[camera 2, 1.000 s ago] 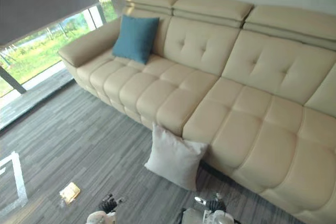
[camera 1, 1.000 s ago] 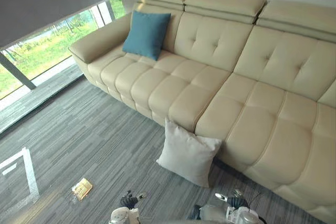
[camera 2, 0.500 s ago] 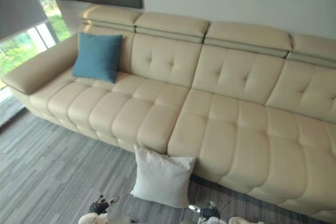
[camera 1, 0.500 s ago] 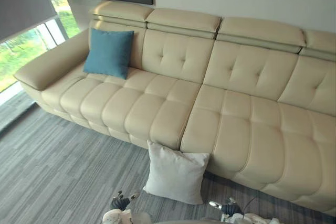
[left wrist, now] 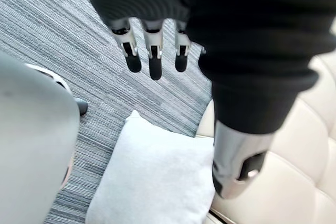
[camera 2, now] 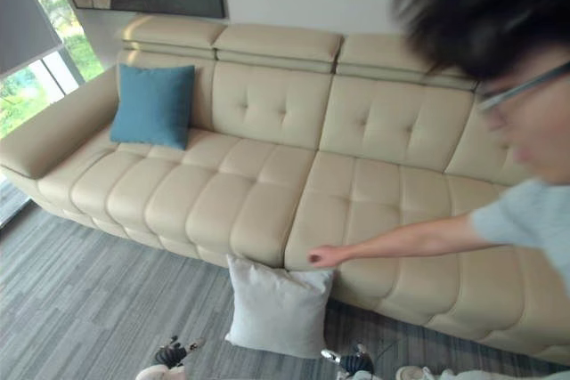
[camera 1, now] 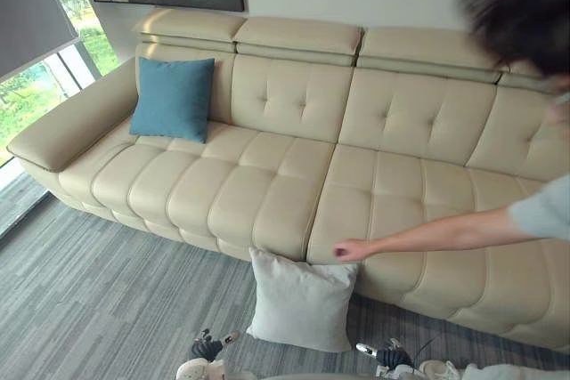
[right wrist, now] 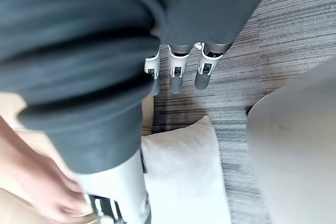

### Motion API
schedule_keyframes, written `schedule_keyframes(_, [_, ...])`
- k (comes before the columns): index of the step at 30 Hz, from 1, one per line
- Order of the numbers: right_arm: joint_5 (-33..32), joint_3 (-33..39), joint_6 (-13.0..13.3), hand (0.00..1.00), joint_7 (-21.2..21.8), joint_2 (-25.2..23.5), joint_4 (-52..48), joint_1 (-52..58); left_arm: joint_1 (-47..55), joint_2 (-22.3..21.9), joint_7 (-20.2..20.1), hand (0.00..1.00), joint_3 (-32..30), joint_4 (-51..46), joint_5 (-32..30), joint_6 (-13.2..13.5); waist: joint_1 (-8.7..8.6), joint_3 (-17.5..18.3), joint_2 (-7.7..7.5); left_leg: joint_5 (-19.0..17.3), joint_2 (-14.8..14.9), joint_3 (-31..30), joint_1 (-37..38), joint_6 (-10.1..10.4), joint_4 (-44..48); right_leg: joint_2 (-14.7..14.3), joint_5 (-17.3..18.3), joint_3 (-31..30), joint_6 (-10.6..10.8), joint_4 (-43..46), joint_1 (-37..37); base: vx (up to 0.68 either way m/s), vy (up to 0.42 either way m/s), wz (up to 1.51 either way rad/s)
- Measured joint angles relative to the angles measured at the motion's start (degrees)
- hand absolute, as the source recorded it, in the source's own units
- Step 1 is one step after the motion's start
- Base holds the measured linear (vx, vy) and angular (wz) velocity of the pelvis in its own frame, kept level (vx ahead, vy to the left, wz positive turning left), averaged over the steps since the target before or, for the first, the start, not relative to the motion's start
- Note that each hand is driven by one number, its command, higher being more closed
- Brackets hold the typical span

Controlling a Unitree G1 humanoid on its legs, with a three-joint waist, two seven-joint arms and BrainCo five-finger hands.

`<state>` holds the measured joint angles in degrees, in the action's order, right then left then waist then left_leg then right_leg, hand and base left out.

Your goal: Pick up cushions and gather them together orderly.

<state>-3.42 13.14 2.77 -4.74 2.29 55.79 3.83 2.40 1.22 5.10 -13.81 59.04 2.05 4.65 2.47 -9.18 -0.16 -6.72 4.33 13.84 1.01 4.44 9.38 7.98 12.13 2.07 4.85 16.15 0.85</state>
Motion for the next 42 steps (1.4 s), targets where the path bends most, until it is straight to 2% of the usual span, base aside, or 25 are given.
schedule_keyframes(3, [-2.4, -0.1, 0.0, 0.0, -1.3, 0.2, -1.0, -4.7, -4.6, 0.6, 1.5, 0.0, 0.0, -2.1, 2.9, 0.0, 0.21, -5.3, -0.28, -3.8, 2.6, -1.7, -14.4, -0.3, 14.0, -1.1, 2.2, 0.3, -0.9, 9.6, 11.6, -0.23, -0.052, 0.12])
schedule_keyframes(4, [-2.8, -0.2, 0.1, 0.0, -1.4, 0.2, -1.1, -5.4, -5.2, 0.7, 1.6, 0.0, 0.0, -2.6, 3.3, 0.1, 0.23, -6.1, -0.47, -4.2, 2.9, -2.0, -15.8, -0.3, 15.4, -1.1, 2.5, 0.3, -0.9, 10.8, 12.9, -0.21, -0.01, 0.05])
schedule_keyframes(6, [-4.6, -0.3, 0.2, 0.0, -3.0, 0.5, -3.5, -8.9, -8.9, 1.8, 2.6, 0.0, 0.3, -5.1, 5.7, 0.1, 0.24, -8.3, -2.01, -5.5, 3.8, -3.2, -25.3, -0.5, 21.9, -1.2, 3.8, 0.5, -1.3, 17.4, 22.1, -0.26, -0.022, 0.12])
schedule_keyframes(9, [-6.4, -0.2, 1.2, 0.0, -4.4, 1.8, -7.6, -12.9, -13.3, 2.3, 3.6, 0.0, 0.3, -8.6, 8.2, 0.6, 0.26, -11.3, -1.99, -6.2, 4.5, -3.8, -32.4, -1.0, 27.4, -1.1, 4.5, 0.2, -1.3, 22.7, 29.0, -0.19, 0.003, 0.04])
schedule_keyframes(13, [-8.0, 0.2, 2.4, 0.0, -5.6, 2.4, -10.2, -19.6, -19.3, 2.9, 4.9, 0.0, 0.1, -13.0, 10.0, 2.5, 0.24, -13.1, -1.48, -6.5, 5.0, -4.4, -41.8, -1.6, 32.3, -0.9, 4.6, -0.3, -1.4, 27.4, 38.3, -0.13, 0.024, 0.0])
schedule_keyframes(14, [-8.1, 0.2, 2.5, 0.0, -6.4, 2.2, -10.2, -22.2, -21.5, 3.0, 5.0, 0.0, 0.3, -13.9, 10.7, 2.6, 0.24, -13.4, -1.43, -6.5, 5.0, -5.1, -45.7, -1.7, 33.8, -0.9, 4.6, -0.1, -1.4, 28.8, 41.9, -0.11, 0.017, 0.08])
schedule_keyframes(16, [-9.1, 0.2, 2.5, 0.0, -7.2, 1.8, -10.3, -25.3, -24.1, 2.9, 5.7, 0.0, 0.7, -14.2, 11.7, 2.7, 0.26, -15.1, -1.38, -6.3, 5.1, -5.6, -48.3, -2.0, 34.9, -0.8, 4.6, 0.2, -1.4, 30.1, 44.1, -0.06, -0.001, 0.12])
schedule_keyframes(19, [-10.5, 0.2, 3.1, 0.0, -8.5, 0.6, -12.6, -29.5, -27.6, 2.2, 6.3, 0.0, 2.1, -14.6, 12.9, 2.8, 0.27, -15.5, -1.43, -6.1, 5.1, -6.4, -55.6, -2.1, 38.3, -0.7, 5.2, 0.3, -1.7, 33.9, 51.2, -0.04, -0.013, 0.12])
schedule_keyframes(21, [-11.3, 0.2, 3.3, 0.0, -9.0, 0.0, -12.6, -33.0, -29.5, 1.9, 6.8, 0.0, 2.8, -14.6, 12.9, 2.8, 0.3, -17.7, -1.47, -6.1, 5.4, -6.6, -57.2, -2.1, 39.3, -0.7, 5.4, 0.3, -1.9, 35.2, 52.9, 0.0, 0.0, 0.0])
schedule_keyframes(26, [-11.3, 0.2, 3.7, 0.0, -9.5, 0.1, -14.6, -33.6, -30.0, 1.1, 7.1, 0.0, 5.0, -15.4, 12.9, 3.0, 0.54, -17.7, -1.43, -6.1, 5.7, -6.7, -59.7, -2.1, 39.7, -0.8, 5.4, 0.4, -2.0, 35.9, 55.5, -0.01, -0.04, -0.01])
schedule_keyframes(35, [-11.4, -0.4, 4.3, 0.0, -9.6, -0.1, -16.6, -30.8, -30.0, 0.0, 7.1, 0.0, 8.8, -16.4, 12.8, 3.5, 0.58, -17.7, -1.43, -5.8, 5.9, -6.8, -59.6, -1.8, 39.3, -1.0, 5.4, 0.7, -2.0, 35.7, 55.5, 0.01, -0.048, 0.0])
schedule_keyframes(38, [-11.4, -0.4, 4.6, 0.0, -9.2, -0.1, -17.1, -28.3, -27.8, -0.1, 7.1, 0.0, 10.9, -18.3, 12.7, 3.6, 0.56, -17.7, -1.44, -5.8, 5.8, -6.4, -56.0, -1.8, 38.2, -1.0, 5.4, 0.6, -2.0, 34.5, 52.1, 0.02, -0.053, -0.02])
schedule_keyframes(42, [-11.8, -1.4, 5.1, 0.0, -8.6, -0.3, -17.3, -21.2, -22.4, -0.3, 7.0, 0.0, 11.5, -19.0, 12.7, 3.8, 0.35, -16.4, -1.65, -5.4, 5.0, -5.9, -46.4, -1.3, 33.0, -0.7, 5.2, 1.0, -2.2, 30.0, 42.8, 0.03, -0.061, 0.02])
